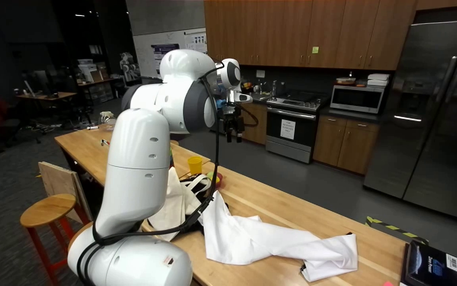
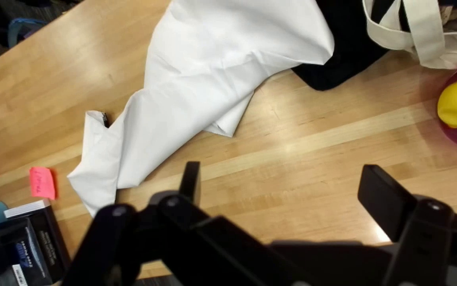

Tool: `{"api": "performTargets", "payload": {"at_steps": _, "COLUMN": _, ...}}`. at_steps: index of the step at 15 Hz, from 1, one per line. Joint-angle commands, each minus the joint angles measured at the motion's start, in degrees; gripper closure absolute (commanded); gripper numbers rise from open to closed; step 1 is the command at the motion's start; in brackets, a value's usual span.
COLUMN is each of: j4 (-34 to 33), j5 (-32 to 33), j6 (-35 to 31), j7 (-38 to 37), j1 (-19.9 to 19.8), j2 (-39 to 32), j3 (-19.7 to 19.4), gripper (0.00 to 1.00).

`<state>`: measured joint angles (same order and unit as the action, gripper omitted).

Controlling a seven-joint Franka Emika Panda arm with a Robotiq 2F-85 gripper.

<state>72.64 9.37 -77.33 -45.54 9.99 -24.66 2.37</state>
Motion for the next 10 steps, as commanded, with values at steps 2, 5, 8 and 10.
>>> {"api": "performTargets", "payload": {"at_steps": 2, "j4": -2.3, "j5": -0.2, "j6": 1.5, "j7": 0.2, "j1": 0.7, "j2": -0.9, "j3": -1.0, "gripper": 0.00}}
{"api": "performTargets", "payload": {"at_steps": 5, "j4": -2.9, "j5": -0.2, "j6": 1.5, "j7": 0.2, "j1": 0.6, "j2": -1.7, "j3": -1.4, "gripper": 0.00}}
{"api": "performTargets", "payload": {"at_steps": 8, "j4": 1.8, "j5": 0.8, "j6": -0.4, "j7": 0.6, "j1": 0.0, "j2": 1.2, "j3": -0.6, "gripper": 0.00}}
{"api": "performTargets", "payload": {"at_steps": 10, "j4": 9.9, "j5": 1.9, "j6": -2.3, "j7": 1.0, "j1": -0.2, "j2": 6.0, "j3": -0.7, "gripper": 0.00}}
